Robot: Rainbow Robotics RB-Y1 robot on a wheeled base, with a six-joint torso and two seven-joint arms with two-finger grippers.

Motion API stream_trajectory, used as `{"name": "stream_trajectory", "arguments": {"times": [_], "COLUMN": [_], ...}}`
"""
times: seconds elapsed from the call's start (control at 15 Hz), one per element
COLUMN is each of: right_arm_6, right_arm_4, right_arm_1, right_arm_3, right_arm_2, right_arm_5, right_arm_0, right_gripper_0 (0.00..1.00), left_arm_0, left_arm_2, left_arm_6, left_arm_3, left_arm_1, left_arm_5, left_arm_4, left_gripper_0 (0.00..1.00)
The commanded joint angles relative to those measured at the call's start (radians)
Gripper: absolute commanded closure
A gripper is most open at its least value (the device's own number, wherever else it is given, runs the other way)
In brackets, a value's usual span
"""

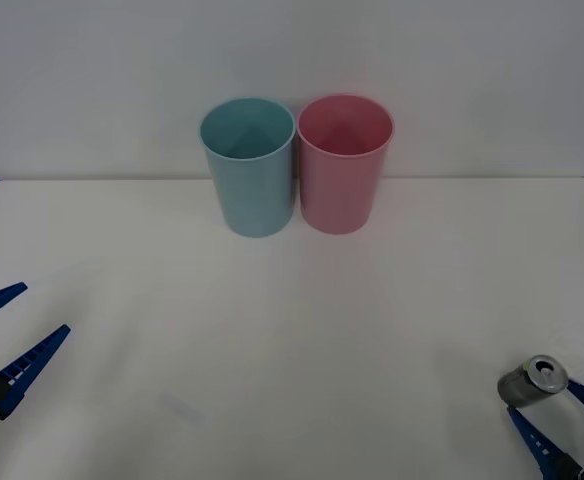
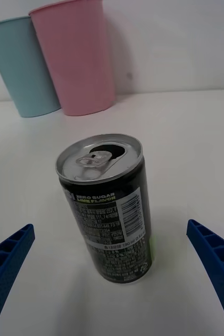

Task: Grasp the object on the table and drop it into the matching bin: aluminum can to the light blue bin, PET bottle to the pink bin.

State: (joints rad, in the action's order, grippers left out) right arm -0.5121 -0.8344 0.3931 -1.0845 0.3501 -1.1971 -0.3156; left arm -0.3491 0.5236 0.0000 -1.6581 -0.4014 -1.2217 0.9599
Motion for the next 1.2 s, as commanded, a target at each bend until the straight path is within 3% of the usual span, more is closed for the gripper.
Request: {"name": "stream_trajectory", "arguments": {"times": [0.07,1.07,1.13,1.2], "right_arm_6": [-0.014,-0.062,-0.063,-0.063], "right_arm_4": [0.0,-0.005,-0.006,-0.005], "right_arm_1": [-0.01,-0.048,-0.048,-0.048], "right_arm_3": [0.0,-0.002,0.0,0.0], "right_arm_2": [-0.01,-0.036,-0.034,-0.036], "right_arm_5": [0.033,0.079,0.079,0.077], "right_arm_0": [0.024,0.087,0.087,0.089], "right_gripper_0": [0.0,0.0,0.05,0.8], "left_arm_0": [0.0,0.0,0.0,0.0], "left_arm_2": [0.0,0.0,0.0,0.0], "left_arm_6": [0.0,0.0,0.0,0.0], "left_arm_3": [0.0,0.0,0.0,0.0], "left_arm_1": [0.0,0.0,0.0,0.0], "left_arm_5": [0.0,0.0,0.0,0.0], "left_arm_4": [0.0,0.0,0.0,0.0], "left_gripper_0": [0.0,0.0,0.0,0.0]}}
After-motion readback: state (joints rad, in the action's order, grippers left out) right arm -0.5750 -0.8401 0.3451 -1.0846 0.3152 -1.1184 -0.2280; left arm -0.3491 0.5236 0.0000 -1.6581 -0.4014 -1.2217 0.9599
